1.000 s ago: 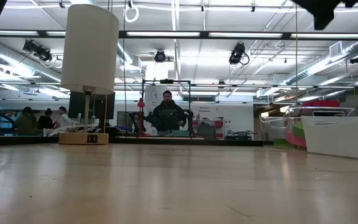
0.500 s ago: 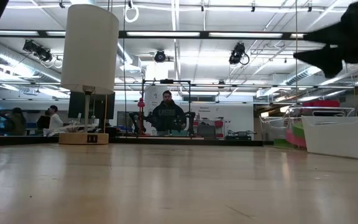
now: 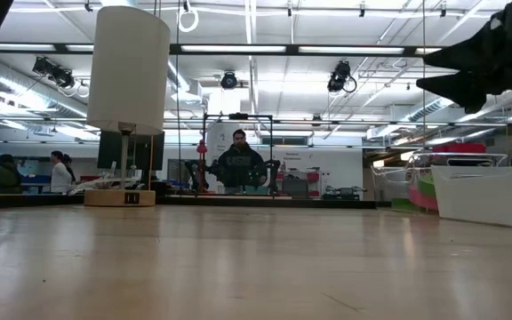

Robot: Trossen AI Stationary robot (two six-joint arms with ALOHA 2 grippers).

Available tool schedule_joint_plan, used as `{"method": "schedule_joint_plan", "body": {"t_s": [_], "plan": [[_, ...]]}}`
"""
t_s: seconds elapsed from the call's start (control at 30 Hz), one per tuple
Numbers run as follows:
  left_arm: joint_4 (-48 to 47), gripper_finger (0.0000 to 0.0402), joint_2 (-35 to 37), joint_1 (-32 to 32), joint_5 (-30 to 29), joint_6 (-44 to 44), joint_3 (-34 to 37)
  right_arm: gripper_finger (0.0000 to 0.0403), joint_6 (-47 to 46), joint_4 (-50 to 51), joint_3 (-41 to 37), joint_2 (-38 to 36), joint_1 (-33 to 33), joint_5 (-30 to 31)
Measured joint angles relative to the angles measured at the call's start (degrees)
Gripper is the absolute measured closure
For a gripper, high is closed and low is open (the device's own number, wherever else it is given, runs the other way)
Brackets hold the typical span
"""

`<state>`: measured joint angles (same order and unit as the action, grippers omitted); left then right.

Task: Pick and place Stapler, Stapler remover, tape
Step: Return to Home Position

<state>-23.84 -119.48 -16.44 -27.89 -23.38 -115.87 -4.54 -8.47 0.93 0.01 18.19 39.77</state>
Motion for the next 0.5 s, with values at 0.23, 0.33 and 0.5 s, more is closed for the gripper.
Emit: {"method": "schedule_joint_plan", "body": {"t_s": [0.23,0.33,0.5], "plan": [[0.05,0.012,0.0,2.31,2.32,-0.01,0.0,0.0112,0.0,-0.12,0.0,0.0,-5.78,-0.22],[0.55,0.012,0.0,3.15,2.08,0.0,0.0,0.0112,-0.02,-0.15,0.0,0.0,-7.5,-0.2],[1.61,0.012,-2.35,4.85,2.28,-0.01,0.0,0.0112,-0.03,0.01,0.0,0.39,-7.95,-0.21]]}}
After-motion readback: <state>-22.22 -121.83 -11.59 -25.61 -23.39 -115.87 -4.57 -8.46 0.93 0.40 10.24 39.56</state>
